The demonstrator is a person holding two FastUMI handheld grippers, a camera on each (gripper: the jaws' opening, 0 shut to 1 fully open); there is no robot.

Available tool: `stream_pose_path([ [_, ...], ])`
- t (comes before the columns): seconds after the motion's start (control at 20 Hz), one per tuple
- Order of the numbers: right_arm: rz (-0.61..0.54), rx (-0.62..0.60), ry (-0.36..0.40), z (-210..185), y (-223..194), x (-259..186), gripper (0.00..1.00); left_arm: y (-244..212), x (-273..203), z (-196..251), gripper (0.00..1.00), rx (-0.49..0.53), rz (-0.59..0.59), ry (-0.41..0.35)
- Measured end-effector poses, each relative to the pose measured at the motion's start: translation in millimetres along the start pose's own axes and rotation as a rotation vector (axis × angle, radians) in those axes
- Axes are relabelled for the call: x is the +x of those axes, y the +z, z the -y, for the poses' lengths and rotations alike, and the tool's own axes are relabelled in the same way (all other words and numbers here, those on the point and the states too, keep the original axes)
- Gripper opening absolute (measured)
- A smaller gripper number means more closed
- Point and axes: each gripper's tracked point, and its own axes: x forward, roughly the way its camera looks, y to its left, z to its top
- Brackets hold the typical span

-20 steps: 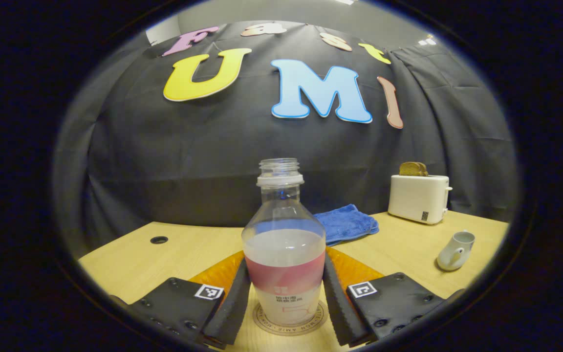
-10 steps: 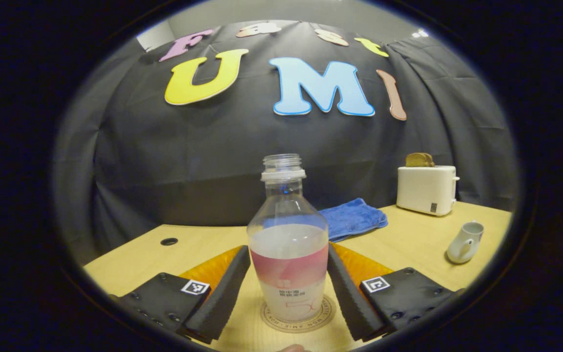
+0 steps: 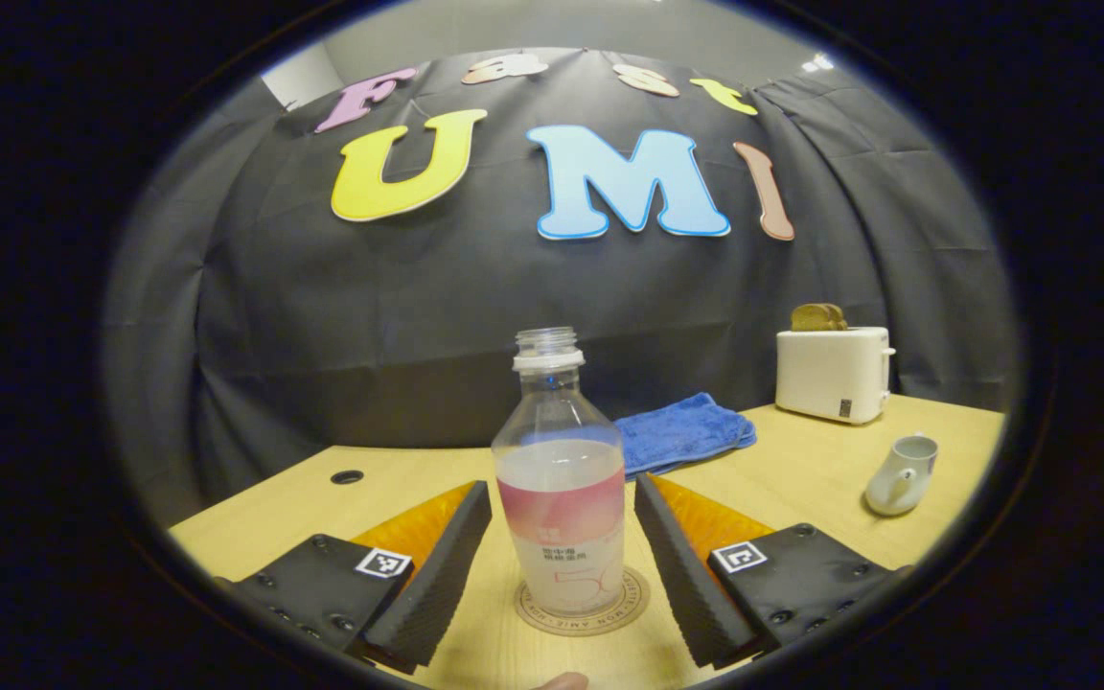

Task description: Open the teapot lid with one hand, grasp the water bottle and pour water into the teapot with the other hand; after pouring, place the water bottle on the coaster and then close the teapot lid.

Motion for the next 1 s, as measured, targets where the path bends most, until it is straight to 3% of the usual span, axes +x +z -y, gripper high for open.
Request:
stream_pose_path([
  [0.25, 0.046, -0.014, -0.025, 7.7, 14.6, 1.7, 0.12, 2.7, -31.5, -7.2, 1.0, -0.013, 0.003, 0.033],
  [0.65, 0.131, -0.056, -0.114, 31.2, 52.1, 70.9, 0.12, 6.7, -90.6, 1.7, 1.0, -0.077, -0.003, -0.037],
  [1.0, 0.076, -0.044, -0.197, 57.1, 33.9, 133.9, 0.12, 21.3, -119.0, 32.5, 1.0, 0.004, 0.053, -0.116],
])
